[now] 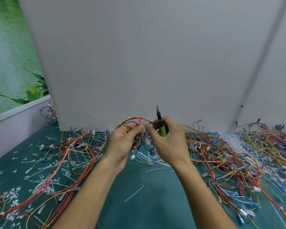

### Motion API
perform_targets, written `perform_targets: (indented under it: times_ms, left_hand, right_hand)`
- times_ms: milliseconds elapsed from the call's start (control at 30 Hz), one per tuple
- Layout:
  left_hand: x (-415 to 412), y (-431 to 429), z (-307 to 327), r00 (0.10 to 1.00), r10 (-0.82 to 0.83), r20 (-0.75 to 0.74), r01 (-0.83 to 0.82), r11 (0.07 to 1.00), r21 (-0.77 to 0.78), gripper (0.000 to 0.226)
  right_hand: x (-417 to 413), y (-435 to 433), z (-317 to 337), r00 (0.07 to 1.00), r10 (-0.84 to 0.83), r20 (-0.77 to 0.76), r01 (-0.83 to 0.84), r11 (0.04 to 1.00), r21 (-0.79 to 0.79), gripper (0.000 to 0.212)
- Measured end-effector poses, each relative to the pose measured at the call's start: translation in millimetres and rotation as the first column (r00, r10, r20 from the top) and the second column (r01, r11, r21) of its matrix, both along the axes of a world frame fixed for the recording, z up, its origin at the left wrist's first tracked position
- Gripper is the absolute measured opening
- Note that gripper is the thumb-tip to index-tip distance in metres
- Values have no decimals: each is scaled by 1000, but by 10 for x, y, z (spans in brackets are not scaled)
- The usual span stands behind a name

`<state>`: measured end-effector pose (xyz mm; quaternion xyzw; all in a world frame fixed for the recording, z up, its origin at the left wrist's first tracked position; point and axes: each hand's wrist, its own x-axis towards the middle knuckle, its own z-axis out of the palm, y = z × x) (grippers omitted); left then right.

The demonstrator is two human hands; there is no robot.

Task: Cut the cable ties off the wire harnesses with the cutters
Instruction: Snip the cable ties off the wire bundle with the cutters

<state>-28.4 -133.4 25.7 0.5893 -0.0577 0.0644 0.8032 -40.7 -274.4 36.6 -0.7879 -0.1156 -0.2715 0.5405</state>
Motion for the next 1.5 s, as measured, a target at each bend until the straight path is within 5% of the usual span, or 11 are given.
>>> perform_targets:
  times_ms: [233, 400, 600, 1200, 1500]
  left_hand:
    - [11, 2, -61, 998, -24, 53, 20, 996, 88, 16]
    - [-14, -19, -63, 985, -21, 169, -10, 984, 177, 20]
    - [-45, -56, -64, 975, -36, 218, -13, 975, 220, 18]
    - [-42, -60, -96, 976, -200, 82, 194, 978, 74, 18]
    - [-32, -28, -57, 989, -68, 131, 37, 973, 226, 19]
  right_hand:
    - [27, 1, -38, 976, 191, -109, -186, 981, 55, 19]
    - [34, 11, -47, 961, 218, -172, -188, 966, 177, 31]
    - [46, -42, -53, 951, 228, -211, -172, 951, 256, 23]
    - [54, -59, -71, 945, 274, -177, -246, 956, 162, 24]
    - [57, -256, 30, 931, 297, -213, -276, 953, 125, 21]
